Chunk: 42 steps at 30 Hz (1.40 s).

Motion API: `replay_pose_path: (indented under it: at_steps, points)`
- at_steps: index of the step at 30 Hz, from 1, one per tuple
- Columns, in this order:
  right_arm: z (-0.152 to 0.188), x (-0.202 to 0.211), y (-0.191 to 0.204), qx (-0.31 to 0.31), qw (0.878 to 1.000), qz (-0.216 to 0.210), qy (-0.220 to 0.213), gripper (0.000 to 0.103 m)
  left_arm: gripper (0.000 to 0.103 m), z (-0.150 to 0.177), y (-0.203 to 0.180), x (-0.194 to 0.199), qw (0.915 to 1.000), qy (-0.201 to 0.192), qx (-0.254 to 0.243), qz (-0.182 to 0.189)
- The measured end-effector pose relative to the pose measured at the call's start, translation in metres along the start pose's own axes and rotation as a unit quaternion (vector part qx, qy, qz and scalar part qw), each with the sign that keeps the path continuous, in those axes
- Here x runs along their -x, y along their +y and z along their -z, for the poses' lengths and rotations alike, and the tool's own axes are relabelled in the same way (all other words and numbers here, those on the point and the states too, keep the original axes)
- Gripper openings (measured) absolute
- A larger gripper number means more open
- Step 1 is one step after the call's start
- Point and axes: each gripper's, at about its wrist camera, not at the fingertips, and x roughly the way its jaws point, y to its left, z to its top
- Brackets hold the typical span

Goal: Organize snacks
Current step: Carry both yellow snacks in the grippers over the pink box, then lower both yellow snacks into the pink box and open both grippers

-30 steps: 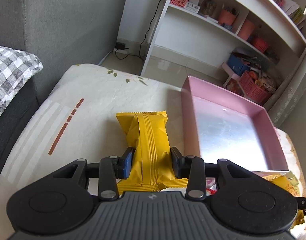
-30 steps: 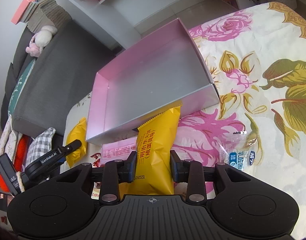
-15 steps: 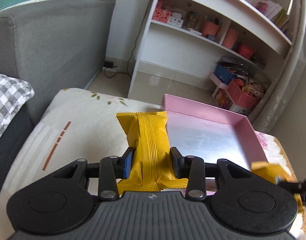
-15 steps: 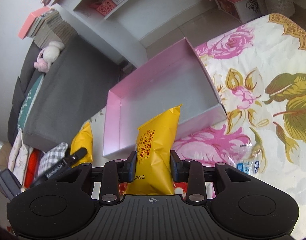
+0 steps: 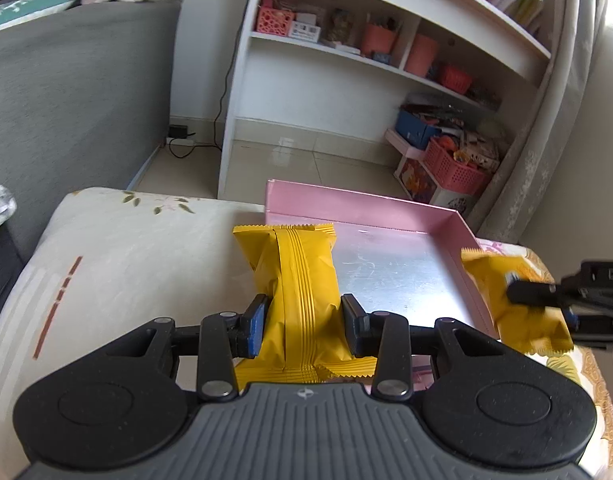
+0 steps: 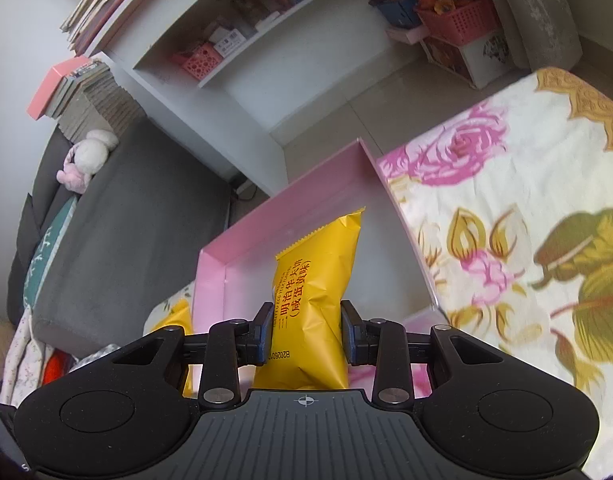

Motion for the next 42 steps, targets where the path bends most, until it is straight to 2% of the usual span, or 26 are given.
replay_pose_path:
  at_steps: [3,6,11,16,20,25,29,31,33,39,42]
  points:
    - [-0.008,-0.01,-0.003,0.004,1.0,-0.001,-0.012,0.033,0.035,-0.001,-0.007,-0.013,0.9999,0.005,-0.016,0.0]
    - [-0.01,-0.017,-0.008,0.019,0.999,0.017,-0.025,0.033,0.035,0.002,-0.014,-0.026,0.9995,0.014,-0.029,-0.003]
    - [-0.009,-0.03,-0.013,0.055,0.997,0.042,-0.022,0.033,0.035,0.007,-0.022,-0.04,0.9986,0.021,-0.047,-0.008]
    - [-0.003,-0.036,-0.015,0.077,0.996,0.048,-0.016,0.033,0.035,0.007,-0.022,-0.041,0.9989,0.022,-0.04,-0.004]
    - [-0.003,-0.035,-0.015,0.081,0.996,0.046,-0.016,0.034,0.036,0.009,-0.018,-0.043,0.9982,0.037,-0.041,-0.025]
    - [-0.004,-0.033,-0.014,0.082,0.995,0.047,-0.016,0.036,0.037,0.007,-0.02,-0.042,0.9981,0.039,-0.037,-0.031]
    - [-0.003,-0.026,-0.011,0.083,0.996,0.042,-0.019,0.041,0.04,0.005,-0.018,-0.039,0.9984,0.042,-0.03,-0.022]
    - [-0.003,-0.019,-0.009,0.085,0.995,0.041,-0.025,0.054,0.048,0.003,-0.019,-0.036,0.9989,0.037,-0.027,-0.012]
    - [-0.003,-0.012,-0.007,0.09,0.995,0.041,-0.031,0.066,0.068,0.004,-0.021,-0.029,0.9991,0.029,-0.029,-0.006]
    - [-0.003,0.009,-0.003,0.088,0.995,0.044,-0.031,0.082,0.087,0.006,-0.028,-0.011,0.9989,0.023,-0.041,-0.002]
    - [0.001,0.022,0.002,0.098,0.993,0.05,-0.03,0.087,0.094,0.006,-0.028,0.0,0.999,0.024,-0.037,-0.002]
